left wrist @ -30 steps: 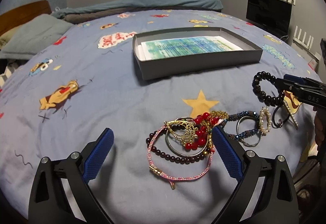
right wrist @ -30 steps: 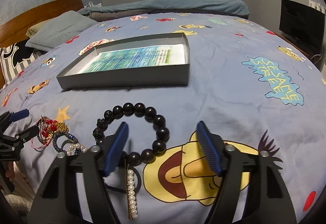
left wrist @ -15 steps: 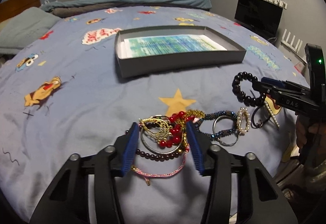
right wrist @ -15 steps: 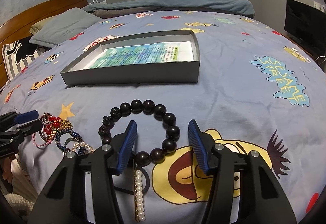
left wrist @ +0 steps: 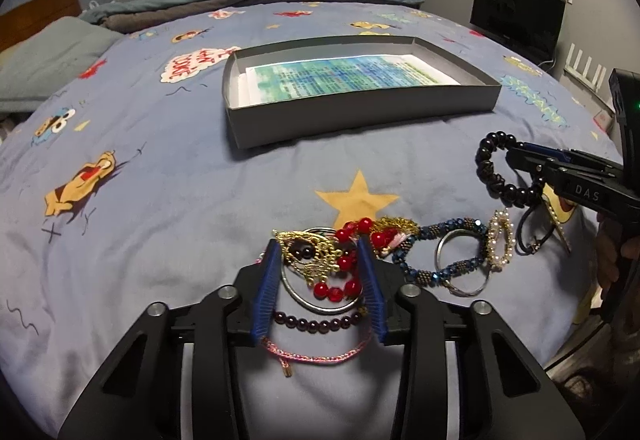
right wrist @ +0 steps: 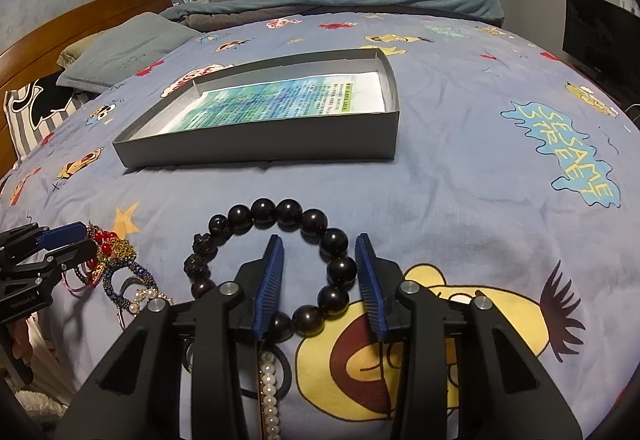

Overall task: Organize jewelry
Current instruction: 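Grasp the black bead bracelet with the right tool while the left tool grasps the red-bead tassel earring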

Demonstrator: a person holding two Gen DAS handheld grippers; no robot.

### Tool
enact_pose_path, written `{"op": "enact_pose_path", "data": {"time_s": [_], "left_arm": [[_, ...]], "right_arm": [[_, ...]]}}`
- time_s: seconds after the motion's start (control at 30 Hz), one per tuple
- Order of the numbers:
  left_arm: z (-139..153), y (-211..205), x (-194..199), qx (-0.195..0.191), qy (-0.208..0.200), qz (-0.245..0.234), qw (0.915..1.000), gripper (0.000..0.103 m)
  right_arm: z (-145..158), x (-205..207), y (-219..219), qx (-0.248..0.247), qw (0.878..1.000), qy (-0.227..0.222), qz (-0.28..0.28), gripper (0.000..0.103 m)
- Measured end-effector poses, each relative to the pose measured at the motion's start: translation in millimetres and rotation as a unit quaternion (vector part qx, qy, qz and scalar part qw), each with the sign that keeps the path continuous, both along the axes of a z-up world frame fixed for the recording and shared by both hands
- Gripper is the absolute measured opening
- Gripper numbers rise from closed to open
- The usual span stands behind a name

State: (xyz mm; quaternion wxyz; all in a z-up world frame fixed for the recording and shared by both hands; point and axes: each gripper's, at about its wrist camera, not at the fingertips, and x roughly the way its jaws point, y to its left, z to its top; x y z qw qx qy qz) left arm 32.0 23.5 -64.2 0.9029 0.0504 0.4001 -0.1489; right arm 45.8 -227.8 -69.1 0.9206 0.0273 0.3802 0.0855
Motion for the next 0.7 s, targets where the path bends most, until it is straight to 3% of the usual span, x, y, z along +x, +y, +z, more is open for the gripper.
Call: {"op": "enact_pose_path", "data": {"time_s": [0.23,0.7], "left_arm": [[1.6,3.7,2.4,0.015,-0.007,0.004,0.9999,0.005],[27.5,-9.8,-18.1,0.002,-0.057,-0.041,0.9975,0.001]], "right_arm": [[1.7,0.0,-3.8,0.007,1.0,0.0,-0.002,0.016],[21.7,-15.8,-2.9,0.015,0.999,-0.034,0.002,0.015]]}}
